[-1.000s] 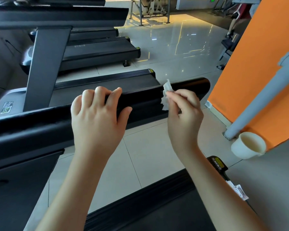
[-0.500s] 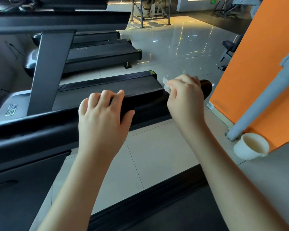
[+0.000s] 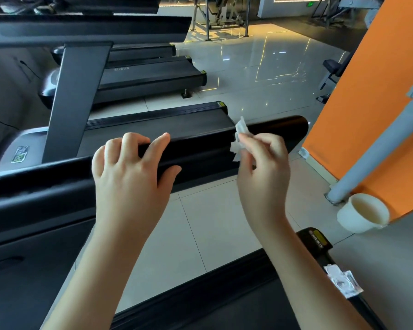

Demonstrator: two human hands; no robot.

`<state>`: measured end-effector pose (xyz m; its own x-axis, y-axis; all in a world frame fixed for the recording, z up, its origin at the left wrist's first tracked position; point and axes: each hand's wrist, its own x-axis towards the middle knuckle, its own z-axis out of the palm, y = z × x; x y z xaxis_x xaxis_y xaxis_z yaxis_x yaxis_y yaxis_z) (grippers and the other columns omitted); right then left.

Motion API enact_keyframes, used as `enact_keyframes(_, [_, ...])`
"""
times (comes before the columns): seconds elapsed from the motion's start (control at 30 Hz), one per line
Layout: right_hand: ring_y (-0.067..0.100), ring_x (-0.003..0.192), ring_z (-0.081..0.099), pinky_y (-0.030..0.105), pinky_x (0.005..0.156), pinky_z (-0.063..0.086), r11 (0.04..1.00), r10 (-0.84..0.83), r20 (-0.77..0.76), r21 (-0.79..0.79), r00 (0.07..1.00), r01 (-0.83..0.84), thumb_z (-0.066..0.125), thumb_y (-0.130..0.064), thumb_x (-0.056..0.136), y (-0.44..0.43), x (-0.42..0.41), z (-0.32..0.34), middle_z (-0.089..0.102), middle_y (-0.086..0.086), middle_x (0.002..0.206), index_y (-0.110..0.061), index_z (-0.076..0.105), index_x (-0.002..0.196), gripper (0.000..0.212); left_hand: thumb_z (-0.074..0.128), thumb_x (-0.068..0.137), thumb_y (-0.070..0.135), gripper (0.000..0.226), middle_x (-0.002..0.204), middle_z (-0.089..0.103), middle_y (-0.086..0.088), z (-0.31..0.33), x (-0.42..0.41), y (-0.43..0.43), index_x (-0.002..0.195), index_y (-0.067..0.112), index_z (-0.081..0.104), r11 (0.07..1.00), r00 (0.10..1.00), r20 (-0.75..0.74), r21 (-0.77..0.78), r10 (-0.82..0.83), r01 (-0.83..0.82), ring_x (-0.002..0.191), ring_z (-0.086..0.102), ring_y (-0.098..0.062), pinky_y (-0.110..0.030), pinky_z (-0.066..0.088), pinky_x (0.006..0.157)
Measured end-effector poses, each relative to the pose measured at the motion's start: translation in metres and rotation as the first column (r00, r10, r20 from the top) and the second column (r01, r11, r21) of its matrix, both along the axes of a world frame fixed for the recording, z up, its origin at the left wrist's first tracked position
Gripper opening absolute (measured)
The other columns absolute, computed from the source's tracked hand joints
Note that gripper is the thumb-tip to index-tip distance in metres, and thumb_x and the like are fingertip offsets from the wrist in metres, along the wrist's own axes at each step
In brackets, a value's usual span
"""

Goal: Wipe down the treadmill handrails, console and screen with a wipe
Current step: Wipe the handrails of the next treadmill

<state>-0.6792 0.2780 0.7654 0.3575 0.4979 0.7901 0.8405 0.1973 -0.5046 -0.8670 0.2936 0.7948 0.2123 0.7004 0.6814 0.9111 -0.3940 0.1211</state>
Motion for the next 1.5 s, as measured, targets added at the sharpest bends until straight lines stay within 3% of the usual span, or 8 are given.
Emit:
enact_keyframes(0.23, [0.02, 0.077, 0.058, 0.005, 0.072, 0.038, 0.999, -0.045, -0.213, -0.011, 0.976, 0.043, 0.066, 0.008, 0.081, -0.012, -0.011, -0.028, 0.061, 0.009, 0.088, -0.002, 0.068, 0.093, 0.016, 0.054, 0.083, 0.041, 0.048, 0.105, 0.058, -0.013, -0.001, 0.001, -0.001, 0.122, 0.015, 0.064, 1.0, 1.0, 0.009, 0.009, -0.002, 0.002, 0.098, 0.046, -0.036, -0.048, 0.031, 0.095])
enact_keyframes(0.63, [0.002, 0.082, 0.057, 0.019, 0.072, 0.051, 0.991, 0.12, -0.344, 0.101, 0.931, -0.091, 0.07, 0.011, 0.08, -0.011, -0.02, -0.05, 0.063, 0.008, 0.09, 0.001, 0.067, 0.088, 0.012, 0.055, 0.084, 0.041, 0.047, 0.106, 0.058, -0.014, -0.002, 0.0, -0.001, 0.122, 0.015, 0.064, 0.999, 1.0, 0.002, 0.033, -0.002, 0.002, 0.098, 0.046, -0.036, -0.046, 0.03, 0.095])
enact_keyframes(0.8, [0.004, 0.086, 0.059, 0.02, 0.074, 0.051, 0.987, 0.035, -0.484, 0.153, 0.875, 0.045, 0.066, 0.01, 0.084, -0.005, -0.016, -0.041, 0.063, 0.011, 0.093, 0.002, 0.069, 0.094, 0.013, 0.054, 0.085, 0.041, 0.047, 0.106, 0.059, -0.014, -0.002, 0.0, -0.001, 0.123, 0.015, 0.064, 1.0, 1.0, 0.008, 0.03, -0.004, 0.004, 0.098, 0.042, -0.033, -0.043, 0.027, 0.095])
enact_keyframes(1.03, [0.017, 0.082, 0.062, 0.01, 0.075, 0.044, 0.993, 0.025, -0.266, 0.121, 0.964, 0.008, 0.066, 0.004, 0.086, -0.003, -0.016, -0.007, 0.066, 0.009, 0.093, 0.0, 0.07, 0.099, 0.015, 0.057, 0.084, 0.04, 0.047, 0.106, 0.058, -0.014, -0.002, 0.001, 0.0, 0.123, 0.016, 0.064, 0.999, 1.0, 0.007, 0.035, 0.005, -0.006, 0.099, 0.046, -0.036, -0.044, 0.029, 0.095])
enact_keyframes(1.13, [0.026, 0.089, 0.06, 0.016, 0.076, 0.045, 0.996, -0.055, -0.273, 0.054, 0.96, 0.073, 0.057, 0.002, 0.088, 0.004, -0.017, 0.006, 0.061, 0.012, 0.099, 0.002, 0.068, 0.104, 0.02, 0.057, 0.083, 0.04, 0.047, 0.106, 0.058, -0.014, -0.002, 0.001, -0.001, 0.122, 0.015, 0.064, 0.999, 1.0, 0.005, 0.038, 0.008, -0.008, 0.099, 0.046, -0.036, -0.044, 0.029, 0.095])
enact_keyframes(1.23, [0.025, 0.088, 0.052, 0.014, 0.079, 0.039, 0.999, 0.047, -0.025, 0.01, 0.999, -0.047, 0.047, -0.002, 0.09, 0.002, -0.027, 0.01, 0.058, 0.013, 0.095, 0.001, 0.07, 0.102, 0.025, 0.056, 0.083, 0.04, 0.047, 0.106, 0.059, -0.013, -0.001, 0.002, -0.003, 0.122, 0.015, 0.064, 1.0, 1.0, -0.001, 0.022, 0.007, -0.007, 0.099, 0.045, -0.034, -0.043, 0.028, 0.095])
enact_keyframes(1.33, [0.03, 0.08, 0.054, 0.031, 0.069, 0.036, 0.999, 0.01, 0.186, -0.042, 0.983, -0.002, 0.043, -0.009, 0.086, 0.006, -0.012, 0.022, 0.059, 0.009, 0.086, -0.007, 0.072, 0.092, 0.03, 0.057, 0.082, 0.038, 0.05, 0.107, 0.06, -0.011, 0.004, 0.001, -0.004, 0.125, 0.014, 0.062, 1.0, 1.0, -0.009, -0.022, -0.005, 0.005, 0.102, 0.046, -0.033, -0.042, 0.027, 0.096])
enact_keyframes(1.5, [0.031, 0.076, 0.055, 0.03, 0.068, 0.027, 0.995, -0.049, 0.199, -0.078, 0.979, 0.065, 0.039, -0.015, 0.084, 0.012, -0.013, 0.036, 0.058, 0.007, 0.079, -0.01, 0.072, 0.081, 0.033, 0.057, 0.084, 0.033, 0.05, 0.115, 0.062, -0.011, 0.007, -0.007, -0.009, 0.127, 0.008, 0.059, 0.998, 1.0, 0.026, -0.06, 0.007, -0.005, 0.112, 0.049, -0.033, -0.044, 0.023, 0.105])
